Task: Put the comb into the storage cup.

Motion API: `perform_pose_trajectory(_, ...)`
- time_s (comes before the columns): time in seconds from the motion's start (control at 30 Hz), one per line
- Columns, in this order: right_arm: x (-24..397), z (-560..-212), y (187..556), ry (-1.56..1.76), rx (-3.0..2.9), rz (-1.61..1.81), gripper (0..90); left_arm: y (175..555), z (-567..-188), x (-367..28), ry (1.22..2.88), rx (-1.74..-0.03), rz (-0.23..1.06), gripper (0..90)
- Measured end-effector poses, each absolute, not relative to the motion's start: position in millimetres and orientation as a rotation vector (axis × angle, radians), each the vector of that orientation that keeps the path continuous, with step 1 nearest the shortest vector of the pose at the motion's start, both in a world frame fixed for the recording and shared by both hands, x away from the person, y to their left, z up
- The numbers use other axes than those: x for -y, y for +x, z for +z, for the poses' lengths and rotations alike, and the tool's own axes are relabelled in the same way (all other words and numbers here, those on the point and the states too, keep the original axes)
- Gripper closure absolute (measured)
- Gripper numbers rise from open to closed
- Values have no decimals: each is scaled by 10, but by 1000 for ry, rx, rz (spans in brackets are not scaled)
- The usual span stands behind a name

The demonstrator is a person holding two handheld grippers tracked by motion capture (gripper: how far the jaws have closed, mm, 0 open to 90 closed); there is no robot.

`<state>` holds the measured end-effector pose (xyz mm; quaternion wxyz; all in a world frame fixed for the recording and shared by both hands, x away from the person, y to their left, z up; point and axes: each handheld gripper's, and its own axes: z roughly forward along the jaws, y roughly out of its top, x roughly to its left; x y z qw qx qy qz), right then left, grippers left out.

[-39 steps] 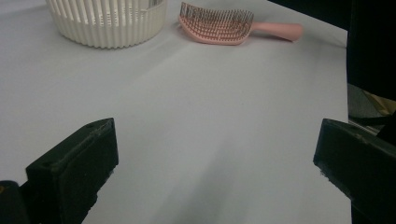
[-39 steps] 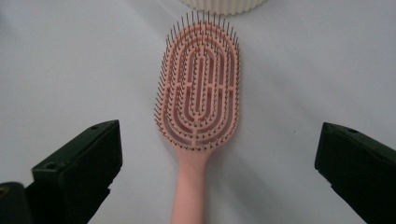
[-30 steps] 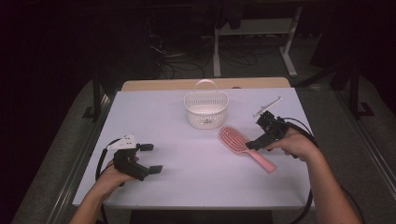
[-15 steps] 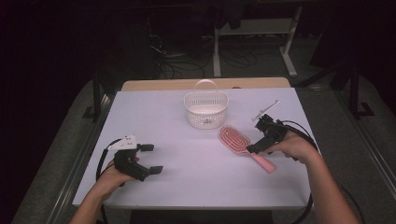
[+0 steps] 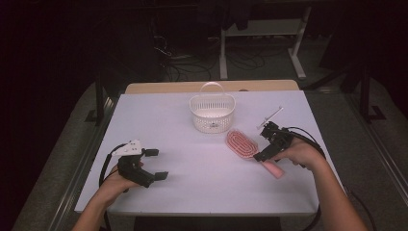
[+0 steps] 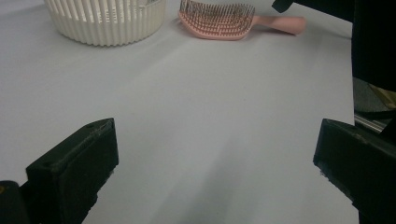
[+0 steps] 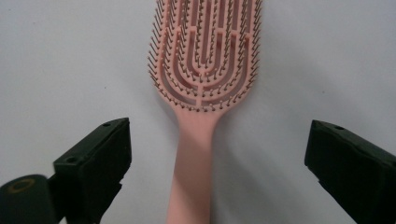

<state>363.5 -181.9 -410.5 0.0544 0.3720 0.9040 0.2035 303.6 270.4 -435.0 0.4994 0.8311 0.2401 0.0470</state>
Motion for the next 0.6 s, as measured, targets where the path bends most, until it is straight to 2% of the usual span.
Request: perform_pose_trajectory(0.6,1766,-4223,3657,1179,-2776,543,167,3036,-4352,-2707,2015,-579,119,0)
